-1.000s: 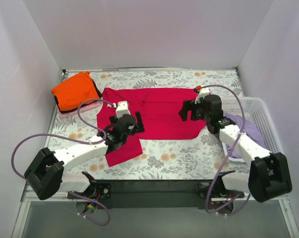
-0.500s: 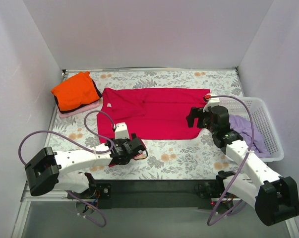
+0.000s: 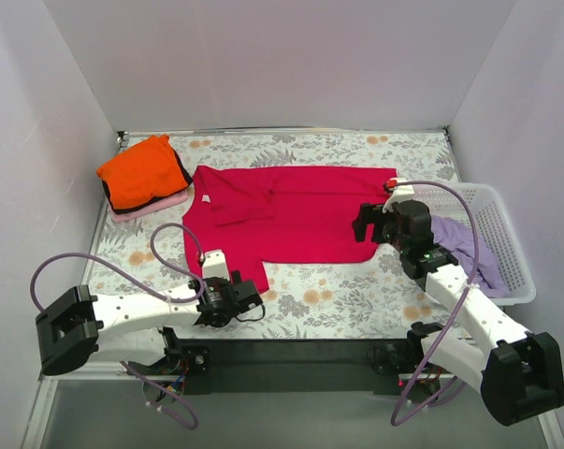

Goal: Fold and stack the t-shirts
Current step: Fold the tshirt

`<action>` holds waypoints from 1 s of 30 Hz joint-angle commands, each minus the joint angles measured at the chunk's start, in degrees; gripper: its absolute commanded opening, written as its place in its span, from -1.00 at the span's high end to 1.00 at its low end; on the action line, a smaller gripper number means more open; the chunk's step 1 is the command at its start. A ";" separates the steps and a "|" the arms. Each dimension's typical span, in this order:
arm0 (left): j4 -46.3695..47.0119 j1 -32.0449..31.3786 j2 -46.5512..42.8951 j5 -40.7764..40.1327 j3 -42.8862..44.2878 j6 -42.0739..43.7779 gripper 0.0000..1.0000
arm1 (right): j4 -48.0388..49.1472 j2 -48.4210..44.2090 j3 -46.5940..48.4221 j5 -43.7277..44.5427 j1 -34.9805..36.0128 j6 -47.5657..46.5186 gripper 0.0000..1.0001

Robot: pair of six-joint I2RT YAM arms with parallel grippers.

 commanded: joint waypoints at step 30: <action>6.58 -0.25 2.05 -0.92 -3.93 -8.42 0.81 | 1.43 -0.63 -0.30 1.21 -0.30 0.18 -0.59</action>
